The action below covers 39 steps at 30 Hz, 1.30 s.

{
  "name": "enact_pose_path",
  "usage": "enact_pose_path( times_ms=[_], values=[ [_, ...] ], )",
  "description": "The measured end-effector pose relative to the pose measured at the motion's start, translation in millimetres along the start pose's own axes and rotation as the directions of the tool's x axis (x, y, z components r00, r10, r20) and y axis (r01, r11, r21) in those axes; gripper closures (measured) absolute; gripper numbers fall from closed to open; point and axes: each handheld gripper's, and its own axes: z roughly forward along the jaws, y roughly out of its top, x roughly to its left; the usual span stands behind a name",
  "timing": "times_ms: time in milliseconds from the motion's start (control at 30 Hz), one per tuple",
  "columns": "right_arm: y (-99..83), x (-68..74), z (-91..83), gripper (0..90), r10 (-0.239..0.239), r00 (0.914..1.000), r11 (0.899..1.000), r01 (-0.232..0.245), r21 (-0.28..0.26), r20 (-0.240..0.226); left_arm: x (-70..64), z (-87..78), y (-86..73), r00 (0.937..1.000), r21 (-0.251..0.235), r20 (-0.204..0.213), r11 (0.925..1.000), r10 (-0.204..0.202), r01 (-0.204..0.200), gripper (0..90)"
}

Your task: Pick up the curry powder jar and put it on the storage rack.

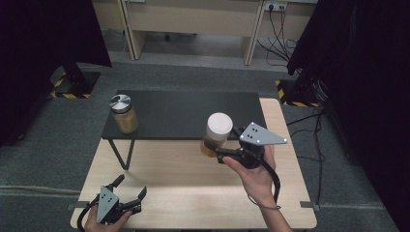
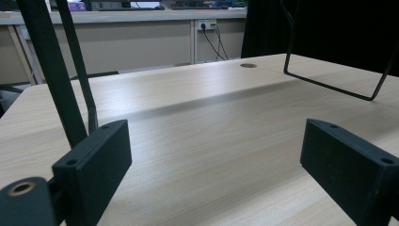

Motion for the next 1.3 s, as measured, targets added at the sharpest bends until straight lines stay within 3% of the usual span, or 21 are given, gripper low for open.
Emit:
enact_pose_path(
  times_ms=[500, 733, 1000, 1300],
  values=[
    [15.2, -22.8, 25.7, 32.8, 0.013, 0.9949, 1.0, -0.014, 0.012, 0.1, 1.3, 0.7, -1.4, 1.0, -0.001, -0.004, 1.0, -0.009, 0.009, 8.6],
    [21.4, -28.5, 39.8, 32.8, 0.006, 0.9907, 0.999, -0.012, 0.046, 0.136, 1.8, 2.1, -1.5, 1.0, 0.01, -0.004, 0.9999, -0.005, 0.005, 8.6],
    [21.3, -33.7, 51.4, 32.8, 0.02, 0.9895, 0.996, -0.032, 0.087, 0.143, 2.6, 3.3, -1.6, 1.0, 0.011, -0.004, 0.9999, -0.004, 0.004, 8.6],
    [13.6, -37.7, 53.8, 32.7, 0.061, 0.9877, 0.996, -0.07, 0.058, 0.144, 2.4, 4.0, -2.6, 1.0, 0.015, -0.007, 0.9999, -0.004, 0.004, 8.6]
  ],
)
